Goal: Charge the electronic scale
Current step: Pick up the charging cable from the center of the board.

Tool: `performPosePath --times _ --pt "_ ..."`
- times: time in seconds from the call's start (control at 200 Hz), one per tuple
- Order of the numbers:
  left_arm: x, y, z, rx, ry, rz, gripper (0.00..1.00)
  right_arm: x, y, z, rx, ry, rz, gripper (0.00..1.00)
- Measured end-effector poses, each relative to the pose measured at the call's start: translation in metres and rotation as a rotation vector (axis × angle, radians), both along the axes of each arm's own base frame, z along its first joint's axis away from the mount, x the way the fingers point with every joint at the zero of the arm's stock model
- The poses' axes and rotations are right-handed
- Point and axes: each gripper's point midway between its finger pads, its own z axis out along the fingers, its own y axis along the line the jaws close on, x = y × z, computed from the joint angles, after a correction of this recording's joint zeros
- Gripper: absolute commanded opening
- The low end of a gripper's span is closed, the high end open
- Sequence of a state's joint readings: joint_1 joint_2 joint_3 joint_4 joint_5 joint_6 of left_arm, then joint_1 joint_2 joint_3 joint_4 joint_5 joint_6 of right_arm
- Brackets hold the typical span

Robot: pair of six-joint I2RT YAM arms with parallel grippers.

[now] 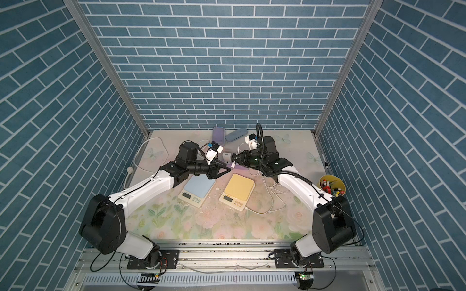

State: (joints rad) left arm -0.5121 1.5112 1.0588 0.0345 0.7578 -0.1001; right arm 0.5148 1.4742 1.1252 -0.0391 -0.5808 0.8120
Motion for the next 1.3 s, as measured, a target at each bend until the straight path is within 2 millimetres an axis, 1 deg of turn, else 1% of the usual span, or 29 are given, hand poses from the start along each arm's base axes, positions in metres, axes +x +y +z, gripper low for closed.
performPosePath --times 0.07,0.25,0.315,0.365,0.46,0.57,0.65,0.745,0.8,0.835,0.905,0.91,0.965,1.06,1.085,1.14,1.3 --pt "0.001 -0.001 0.002 -0.027 -0.001 0.001 0.47 0.002 -0.001 0.003 0.021 0.005 -0.019 0.00" --pt "0.003 -0.006 0.012 -0.077 -0.017 -0.013 0.44 0.005 -0.001 0.010 0.069 0.012 -0.048 0.00" --pt "0.003 -0.007 0.015 -0.092 -0.022 -0.018 0.41 0.006 0.000 0.013 0.082 0.013 -0.053 0.00" --pt "0.003 -0.008 0.017 -0.101 -0.026 -0.022 0.36 0.006 0.000 0.014 0.092 0.012 -0.056 0.00" --pt "0.005 -0.010 0.016 -0.110 -0.019 -0.028 0.34 0.006 0.000 0.014 0.105 0.018 -0.061 0.00" --pt "0.006 -0.013 0.008 -0.109 0.003 -0.034 0.34 0.006 0.000 0.013 0.117 0.028 -0.066 0.00" --pt "0.007 -0.013 0.004 -0.107 0.017 -0.033 0.27 0.005 0.000 0.014 0.122 0.027 -0.065 0.00" --pt "0.007 -0.014 0.001 -0.108 0.032 -0.034 0.10 0.004 0.001 0.019 0.136 0.021 -0.060 0.00" --pt "0.007 -0.015 0.001 -0.113 0.036 -0.038 0.03 0.004 0.001 0.022 0.145 0.014 -0.058 0.00" --pt "0.006 -0.015 0.003 -0.117 0.034 -0.046 0.00 0.004 0.001 0.024 0.149 0.012 -0.059 0.00" --pt "0.005 -0.016 0.004 -0.120 0.026 -0.053 0.00 0.005 0.000 0.024 0.152 0.011 -0.063 0.00" --pt "0.005 -0.016 0.004 -0.120 0.026 -0.053 0.00 0.005 0.000 0.024 0.152 0.011 -0.063 0.00" --pt "0.005 -0.016 0.004 -0.118 0.025 -0.053 0.00 0.005 0.000 0.024 0.152 0.014 -0.063 0.16" --pt "0.006 -0.014 0.000 -0.099 0.021 -0.040 0.00 0.003 0.001 0.022 0.149 0.020 -0.057 0.38" --pt "0.006 -0.013 -0.001 -0.090 0.022 -0.034 0.00 0.003 0.000 0.021 0.151 0.034 -0.060 0.41" --pt "0.007 -0.011 -0.005 -0.066 0.019 -0.023 0.00 0.001 0.000 0.019 0.143 0.036 -0.056 0.44" --pt "0.008 -0.006 -0.007 -0.009 0.006 -0.001 0.00 -0.009 0.002 0.008 0.082 0.074 -0.033 0.42"
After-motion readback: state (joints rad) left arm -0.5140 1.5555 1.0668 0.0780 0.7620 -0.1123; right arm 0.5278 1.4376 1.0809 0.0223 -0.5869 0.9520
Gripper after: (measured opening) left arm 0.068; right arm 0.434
